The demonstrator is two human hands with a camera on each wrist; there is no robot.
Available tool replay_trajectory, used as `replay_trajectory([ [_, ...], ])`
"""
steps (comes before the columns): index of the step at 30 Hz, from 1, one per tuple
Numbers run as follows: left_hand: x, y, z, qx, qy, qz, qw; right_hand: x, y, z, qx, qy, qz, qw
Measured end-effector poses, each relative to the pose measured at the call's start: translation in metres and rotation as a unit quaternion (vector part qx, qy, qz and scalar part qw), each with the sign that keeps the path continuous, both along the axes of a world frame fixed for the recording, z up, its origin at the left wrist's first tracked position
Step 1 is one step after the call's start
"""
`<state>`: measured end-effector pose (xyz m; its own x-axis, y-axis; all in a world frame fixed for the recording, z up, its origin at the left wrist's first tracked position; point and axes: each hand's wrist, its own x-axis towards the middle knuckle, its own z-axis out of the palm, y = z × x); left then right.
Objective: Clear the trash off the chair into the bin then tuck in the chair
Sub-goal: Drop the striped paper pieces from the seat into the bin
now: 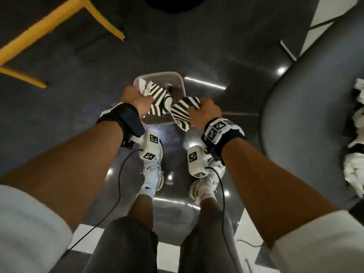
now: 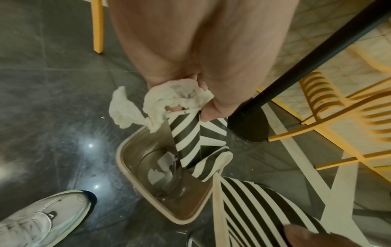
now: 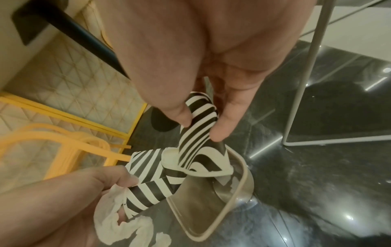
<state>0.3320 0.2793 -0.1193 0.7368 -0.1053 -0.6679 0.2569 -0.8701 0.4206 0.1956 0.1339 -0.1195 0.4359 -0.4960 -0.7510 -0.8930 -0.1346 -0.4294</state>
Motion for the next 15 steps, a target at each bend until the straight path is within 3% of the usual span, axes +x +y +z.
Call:
replay_trajectory([
  [5, -0.004, 0.019, -0.038, -0.016, 0.006, 0.022, 1.000, 0.008, 0.024, -0.044, 0.032, 0.023, -0.033, 0.999],
  [8, -0.003, 0.020, -0.053, -0.046, 0.038, 0.020, 0.998, 0.014, 0.029, -0.054, 0.071, 0.007, -0.008, 0.997],
  [11, -0.002, 0.019, -0.054, -0.067, 0.094, -0.003, 0.993, 0.010, 0.027, -0.056, 0.112, 0.003, 0.043, 0.993],
  [15, -0.003, 0.008, -0.042, -0.075, 0.083, -0.026, 0.993, -0.015, 0.015, -0.050, 0.143, -0.004, 0.042, 0.989],
])
